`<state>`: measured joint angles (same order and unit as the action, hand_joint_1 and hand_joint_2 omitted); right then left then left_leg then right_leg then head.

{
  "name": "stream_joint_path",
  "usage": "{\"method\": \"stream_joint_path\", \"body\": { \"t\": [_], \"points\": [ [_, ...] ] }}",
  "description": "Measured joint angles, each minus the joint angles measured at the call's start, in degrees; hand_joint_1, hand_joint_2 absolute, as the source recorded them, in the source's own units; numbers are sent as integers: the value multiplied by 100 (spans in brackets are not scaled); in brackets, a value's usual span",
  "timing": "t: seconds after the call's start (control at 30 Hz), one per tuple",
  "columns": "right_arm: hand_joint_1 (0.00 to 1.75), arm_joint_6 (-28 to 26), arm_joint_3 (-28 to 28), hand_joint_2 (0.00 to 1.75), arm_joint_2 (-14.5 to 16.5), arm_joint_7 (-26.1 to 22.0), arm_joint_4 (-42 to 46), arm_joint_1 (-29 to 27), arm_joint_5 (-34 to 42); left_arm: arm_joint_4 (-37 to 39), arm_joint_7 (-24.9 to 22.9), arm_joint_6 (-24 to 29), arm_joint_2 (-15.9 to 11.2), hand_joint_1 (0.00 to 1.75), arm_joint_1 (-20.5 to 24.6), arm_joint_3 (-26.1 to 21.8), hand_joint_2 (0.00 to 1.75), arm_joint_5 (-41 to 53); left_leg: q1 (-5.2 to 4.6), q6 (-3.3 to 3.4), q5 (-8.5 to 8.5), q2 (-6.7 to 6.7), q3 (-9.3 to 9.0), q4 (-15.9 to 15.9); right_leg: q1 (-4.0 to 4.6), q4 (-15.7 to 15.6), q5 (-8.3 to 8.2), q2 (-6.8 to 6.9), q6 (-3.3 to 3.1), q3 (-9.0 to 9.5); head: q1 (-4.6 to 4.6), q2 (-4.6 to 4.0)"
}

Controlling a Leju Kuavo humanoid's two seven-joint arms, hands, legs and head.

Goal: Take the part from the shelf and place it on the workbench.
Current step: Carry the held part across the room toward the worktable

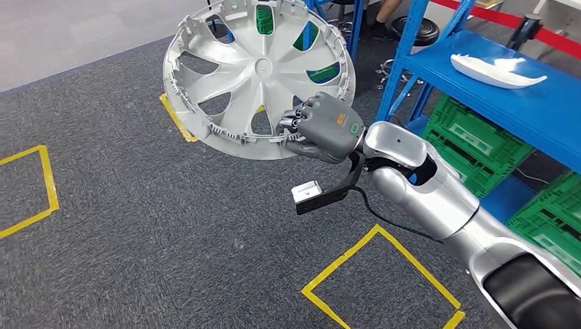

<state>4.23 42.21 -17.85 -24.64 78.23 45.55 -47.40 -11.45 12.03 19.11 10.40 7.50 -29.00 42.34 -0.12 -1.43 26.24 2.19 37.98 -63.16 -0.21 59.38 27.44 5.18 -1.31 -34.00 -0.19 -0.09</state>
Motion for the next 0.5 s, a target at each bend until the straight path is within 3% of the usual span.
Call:
{"method": "stream_joint_path", "body": {
  "t": [0.07,0.13,0.17,0.23,0.3,0.37,0.4,0.43,0.5],
  "points": [
    [175,-5,-30,175,-9,7,1,-21,-4,-12,370,234,13,0,-6,0,175,8,-36,71,-66,110,-202,377,22,-3,15,111,53,11,3,0],
    [175,-15,-60,175,-20,1,9,-57,-10,-15,661,296,22,0,-27,-1,175,-14,-51,136,-85,-7,-201,395,26,-18,28,219,116,38,3,0],
    [175,-19,-72,175,-26,-8,14,-74,-16,-15,703,215,20,0,-39,-2,175,-25,-43,165,-100,-72,-206,414,14,-6,49,199,152,48,6,0],
    [175,-26,-108,175,-46,-37,22,-101,-27,-15,647,-99,15,0,-44,-4,175,-30,-12,219,-132,-193,-224,455,-19,254,226,-95,213,-57,13,0],
    [175,-32,-148,175,-81,-55,27,-154,-36,-14,588,-313,20,0,-38,-4,175,-23,6,250,-146,-319,-225,463,-38,921,556,-423,249,-376,21,0],
    [175,-34,-159,175,-118,-60,33,-230,-44,-13,568,-352,33,0,-39,-4,175,-15,7,260,-148,-473,-221,448,-38,1521,726,-491,258,-694,26,0],
    [175,-34,-161,175,-132,-61,38,-259,-48,-12,563,-364,33,0,-41,-4,175,-13,8,259,-147,-560,-219,436,-41,1559,660,-502,254,-736,27,0],
    [175,-34,-164,175,-136,-63,45,-274,-48,-13,563,-381,30,0,-42,-4,175,-11,9,256,-147,-642,-218,422,-47,1343,486,-524,245,-652,27,0],
    [175,-31,-176,175,-137,-56,64,-281,-55,-15,564,-440,22,0,-33,-4,175,-12,9,229,-143,-799,-206,392,-72,571,119,-704,227,-298,25,0]
  ]
}}
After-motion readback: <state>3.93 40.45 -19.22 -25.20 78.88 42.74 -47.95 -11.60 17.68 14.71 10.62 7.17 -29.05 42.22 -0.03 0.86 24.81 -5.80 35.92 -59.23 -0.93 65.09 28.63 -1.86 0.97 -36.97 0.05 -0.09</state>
